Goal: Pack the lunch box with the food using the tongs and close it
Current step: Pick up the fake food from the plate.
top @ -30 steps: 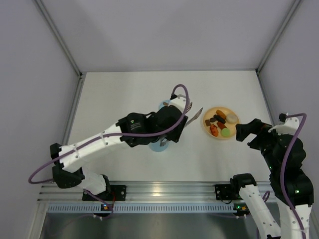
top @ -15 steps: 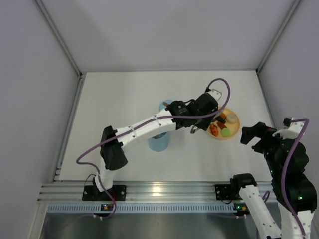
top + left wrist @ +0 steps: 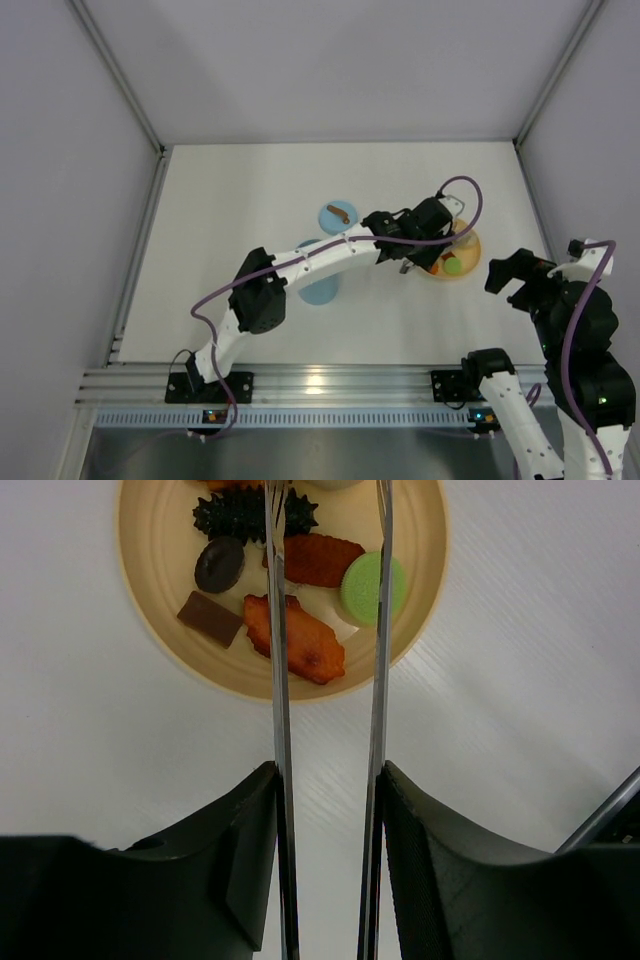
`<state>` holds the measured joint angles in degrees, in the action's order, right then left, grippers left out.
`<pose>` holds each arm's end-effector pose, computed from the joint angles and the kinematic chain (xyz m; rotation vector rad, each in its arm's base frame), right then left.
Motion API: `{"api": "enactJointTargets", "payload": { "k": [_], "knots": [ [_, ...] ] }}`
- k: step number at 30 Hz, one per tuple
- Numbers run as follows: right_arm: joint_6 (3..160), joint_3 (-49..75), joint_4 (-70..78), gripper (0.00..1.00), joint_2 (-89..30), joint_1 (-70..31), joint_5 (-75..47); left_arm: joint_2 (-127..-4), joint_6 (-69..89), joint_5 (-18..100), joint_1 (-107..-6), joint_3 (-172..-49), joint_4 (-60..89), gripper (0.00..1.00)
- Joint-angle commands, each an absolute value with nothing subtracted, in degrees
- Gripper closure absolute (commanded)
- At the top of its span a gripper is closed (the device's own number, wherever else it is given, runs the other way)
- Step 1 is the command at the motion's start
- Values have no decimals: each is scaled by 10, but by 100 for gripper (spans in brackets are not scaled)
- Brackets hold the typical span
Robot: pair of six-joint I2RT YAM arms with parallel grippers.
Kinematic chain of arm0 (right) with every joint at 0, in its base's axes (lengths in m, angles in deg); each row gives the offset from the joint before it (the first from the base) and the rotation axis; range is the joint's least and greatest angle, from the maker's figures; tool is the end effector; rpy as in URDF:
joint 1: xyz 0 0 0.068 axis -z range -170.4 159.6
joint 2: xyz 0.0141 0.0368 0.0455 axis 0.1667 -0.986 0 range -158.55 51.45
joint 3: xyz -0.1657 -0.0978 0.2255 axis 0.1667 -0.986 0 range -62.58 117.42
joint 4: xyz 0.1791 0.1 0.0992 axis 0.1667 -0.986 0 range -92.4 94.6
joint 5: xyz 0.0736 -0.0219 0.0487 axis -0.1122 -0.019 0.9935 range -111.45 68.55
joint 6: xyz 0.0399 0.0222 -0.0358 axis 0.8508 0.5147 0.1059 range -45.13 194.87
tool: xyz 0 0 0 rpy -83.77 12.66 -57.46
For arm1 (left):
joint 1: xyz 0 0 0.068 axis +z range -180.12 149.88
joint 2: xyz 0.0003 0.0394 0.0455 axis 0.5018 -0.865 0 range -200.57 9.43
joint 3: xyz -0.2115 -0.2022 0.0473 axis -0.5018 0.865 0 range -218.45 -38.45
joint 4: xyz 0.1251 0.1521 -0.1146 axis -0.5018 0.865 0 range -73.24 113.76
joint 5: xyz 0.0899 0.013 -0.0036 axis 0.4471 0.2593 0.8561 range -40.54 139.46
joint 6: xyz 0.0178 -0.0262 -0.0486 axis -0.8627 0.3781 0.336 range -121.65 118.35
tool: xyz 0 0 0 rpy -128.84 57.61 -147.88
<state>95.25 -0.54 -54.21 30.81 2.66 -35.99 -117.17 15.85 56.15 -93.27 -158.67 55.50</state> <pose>-0.0224 -0.0132 0.3641 0.3903 1.8244 0.0919 0.2246 -0.4327 0.2997 0.8845 2.2519 -0.5386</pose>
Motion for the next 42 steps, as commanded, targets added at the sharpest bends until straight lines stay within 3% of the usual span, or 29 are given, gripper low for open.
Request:
{"api": "enactJointTargets", "payload": {
  "k": [1, 32, 42],
  "knots": [
    [941, 1, -555, 1, 314, 34, -370, -1170, 150, 542, -935, -1617, 492, 51],
    [931, 2, -553, 1, 310, 34, -367, -1257, 136, 562, -928, -1671, 497, 45],
    [931, 0, -555, 1, 313, 34, -367, -1267, 137, 550, -928, -1674, 515, 54]
  ]
}}
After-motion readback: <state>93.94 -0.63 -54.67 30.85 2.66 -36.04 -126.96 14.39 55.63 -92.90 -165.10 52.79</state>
